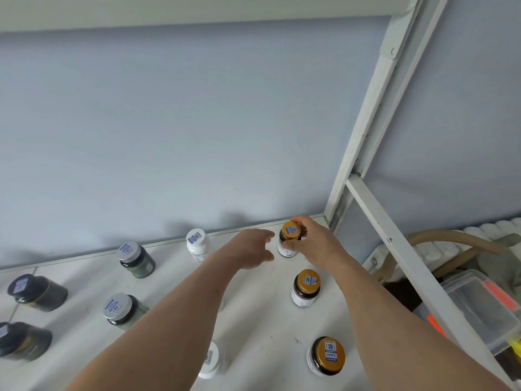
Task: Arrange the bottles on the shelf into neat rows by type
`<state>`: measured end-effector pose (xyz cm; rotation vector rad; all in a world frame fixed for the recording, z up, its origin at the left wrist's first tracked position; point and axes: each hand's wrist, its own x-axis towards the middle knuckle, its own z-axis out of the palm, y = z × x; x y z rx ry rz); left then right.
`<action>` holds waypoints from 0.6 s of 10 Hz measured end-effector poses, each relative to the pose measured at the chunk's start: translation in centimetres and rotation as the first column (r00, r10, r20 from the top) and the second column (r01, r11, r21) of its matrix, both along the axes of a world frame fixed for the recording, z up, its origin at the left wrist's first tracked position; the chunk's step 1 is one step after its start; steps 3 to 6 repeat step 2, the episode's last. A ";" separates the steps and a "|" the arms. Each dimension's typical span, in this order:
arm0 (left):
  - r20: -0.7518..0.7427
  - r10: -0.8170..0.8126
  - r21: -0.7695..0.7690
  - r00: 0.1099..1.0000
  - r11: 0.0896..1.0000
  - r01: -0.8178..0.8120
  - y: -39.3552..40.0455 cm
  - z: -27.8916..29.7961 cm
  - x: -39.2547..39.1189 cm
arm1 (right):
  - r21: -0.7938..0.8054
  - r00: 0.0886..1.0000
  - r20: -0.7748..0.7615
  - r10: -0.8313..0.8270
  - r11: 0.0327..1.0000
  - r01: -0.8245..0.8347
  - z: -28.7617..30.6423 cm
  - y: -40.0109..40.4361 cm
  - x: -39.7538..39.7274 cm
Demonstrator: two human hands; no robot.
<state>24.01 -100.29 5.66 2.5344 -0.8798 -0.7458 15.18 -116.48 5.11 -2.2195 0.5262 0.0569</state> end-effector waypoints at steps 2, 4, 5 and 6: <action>0.054 -0.011 -0.064 0.998 0.998 0.014 0.3 2.0 0.1 | -0.062 0.996 0.091 -0.020 0.998 0.026 2.5 0.3 -0.1; 0.054 -0.011 -0.064 0.998 0.998 0.014 0.3 2.0 0.1 | -0.062 0.996 0.091 -0.020 0.998 0.026 2.5 0.3 -0.1; 0.054 -0.011 -0.064 0.998 0.998 0.014 0.3 2.0 0.1 | -0.062 0.996 0.091 -0.020 0.998 0.026 2.5 0.3 -0.1; 0.054 -0.011 -0.064 0.998 0.998 0.014 0.3 2.0 0.1 | -0.062 0.996 0.091 -0.020 0.998 0.026 2.5 0.3 -0.1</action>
